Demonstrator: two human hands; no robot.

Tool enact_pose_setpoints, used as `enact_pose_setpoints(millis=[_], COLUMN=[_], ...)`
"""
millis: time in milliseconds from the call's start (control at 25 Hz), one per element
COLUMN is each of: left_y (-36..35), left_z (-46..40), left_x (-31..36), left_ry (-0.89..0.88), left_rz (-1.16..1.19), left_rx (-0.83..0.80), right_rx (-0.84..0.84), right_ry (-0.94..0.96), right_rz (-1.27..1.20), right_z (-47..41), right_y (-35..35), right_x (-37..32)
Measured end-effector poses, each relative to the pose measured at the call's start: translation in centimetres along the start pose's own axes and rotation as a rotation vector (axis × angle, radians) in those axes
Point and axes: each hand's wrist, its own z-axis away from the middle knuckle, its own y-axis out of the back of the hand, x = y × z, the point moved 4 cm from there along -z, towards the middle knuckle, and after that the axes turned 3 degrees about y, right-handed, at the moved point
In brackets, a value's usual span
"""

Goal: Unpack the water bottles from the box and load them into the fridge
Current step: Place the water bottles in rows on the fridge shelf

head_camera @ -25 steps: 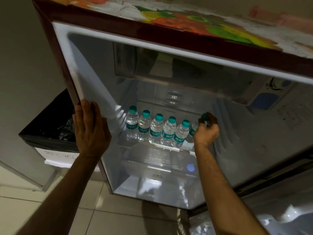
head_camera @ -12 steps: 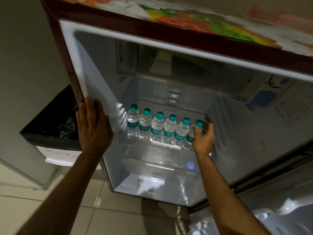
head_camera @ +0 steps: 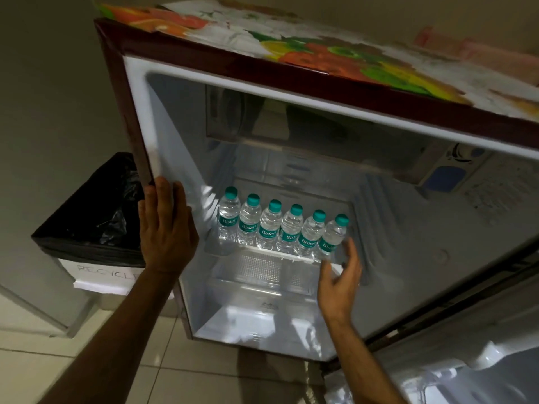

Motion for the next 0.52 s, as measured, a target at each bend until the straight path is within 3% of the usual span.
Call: enact_pose_setpoints(millis=[160, 280, 400, 520], left_y=[1.2, 3.6, 7.8, 13.6], left_z=[-0.9, 0.3, 7.2, 18.8], left_x=[0.4, 0.4, -1.3, -4.0], left_ry=[0.054, 0.080, 0.200, 0.424], left_rz=[0.001, 0.099, 0.208, 0.165], left_rx=[-0.066, -0.257, -0.477, -0.765], right_rx=[-0.237, -0.427, -0.607, -0.842], right_ry=[0.050, 0.021, 0.008, -0.077], right_rz=[-0.082, -0.124, -0.134, -0.105], right_z=[7.9, 12.4, 16.3, 20.8], right_y=[-2.1, -4.7, -7.1, -9.3], right_x=[1.2, 1.9, 1.8, 3.6])
